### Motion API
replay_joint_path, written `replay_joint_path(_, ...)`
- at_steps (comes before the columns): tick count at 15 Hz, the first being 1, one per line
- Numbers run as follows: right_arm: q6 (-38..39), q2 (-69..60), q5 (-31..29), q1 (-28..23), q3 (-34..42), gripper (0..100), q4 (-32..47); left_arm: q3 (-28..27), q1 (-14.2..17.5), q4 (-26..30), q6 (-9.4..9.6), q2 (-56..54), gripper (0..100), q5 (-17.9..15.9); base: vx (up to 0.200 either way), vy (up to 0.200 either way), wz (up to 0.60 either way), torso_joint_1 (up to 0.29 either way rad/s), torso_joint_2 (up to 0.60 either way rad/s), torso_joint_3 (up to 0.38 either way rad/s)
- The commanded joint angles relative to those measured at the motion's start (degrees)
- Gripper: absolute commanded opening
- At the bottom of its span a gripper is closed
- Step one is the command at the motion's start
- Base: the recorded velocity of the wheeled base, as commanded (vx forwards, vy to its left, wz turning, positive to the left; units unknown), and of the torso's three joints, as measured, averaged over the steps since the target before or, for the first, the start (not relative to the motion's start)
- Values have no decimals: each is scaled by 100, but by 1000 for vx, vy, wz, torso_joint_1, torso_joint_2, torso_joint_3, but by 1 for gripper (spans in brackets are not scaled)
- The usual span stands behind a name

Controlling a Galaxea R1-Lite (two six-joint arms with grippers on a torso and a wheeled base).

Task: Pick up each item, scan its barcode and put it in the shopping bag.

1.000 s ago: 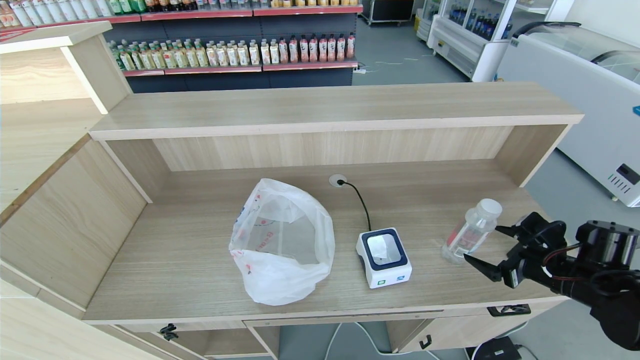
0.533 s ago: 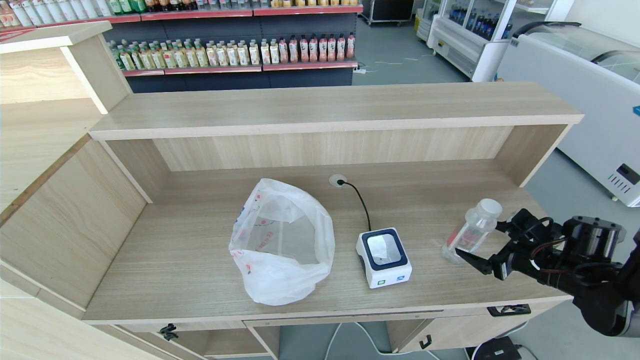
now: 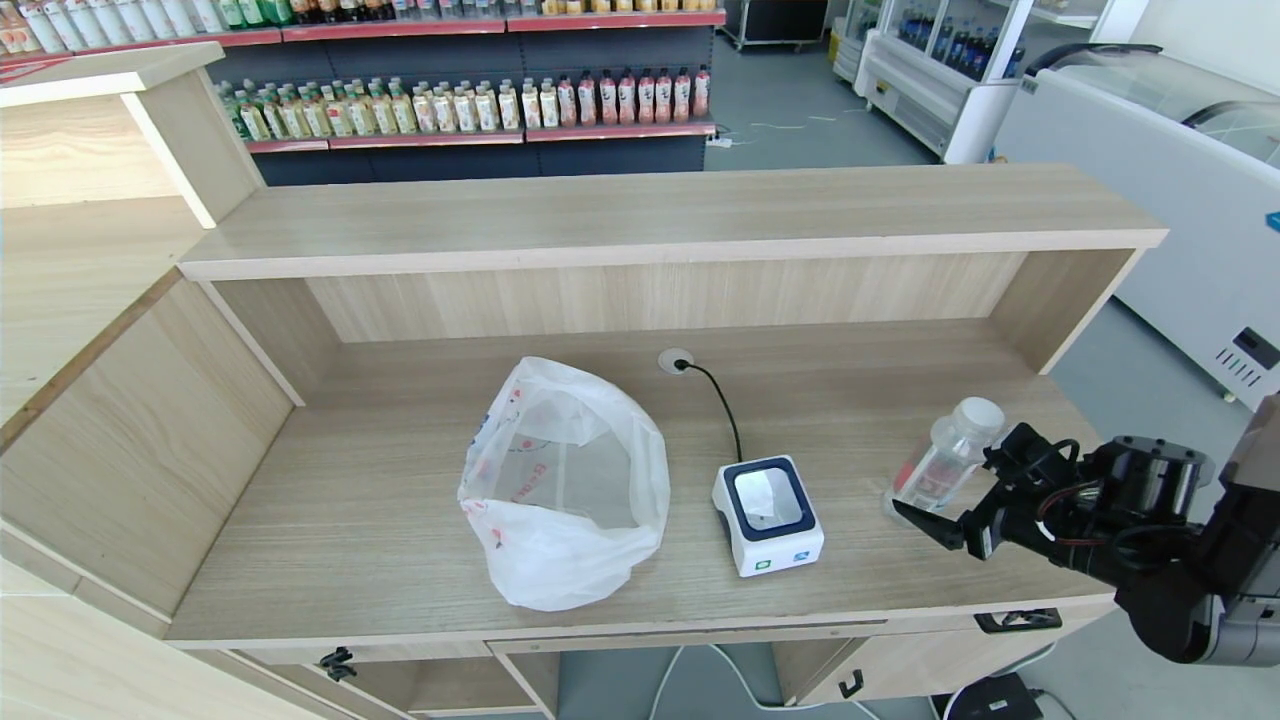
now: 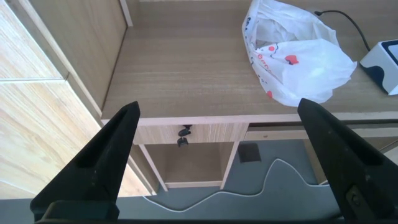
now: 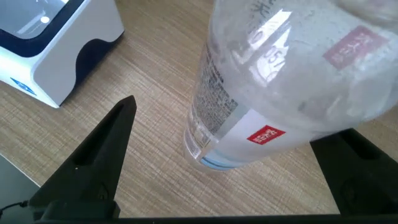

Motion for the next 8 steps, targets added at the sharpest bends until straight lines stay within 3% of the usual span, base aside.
replay_joint_path(1,48,167,38,52,-215,100,-1,0,2,0,-1,-2,100,0,0,0,0,0,0,0)
replay_joint_path(8,514,466,47,377,-725,100,-230,0,2,0,-1,-2,100,0,0,0,0,0,0,0)
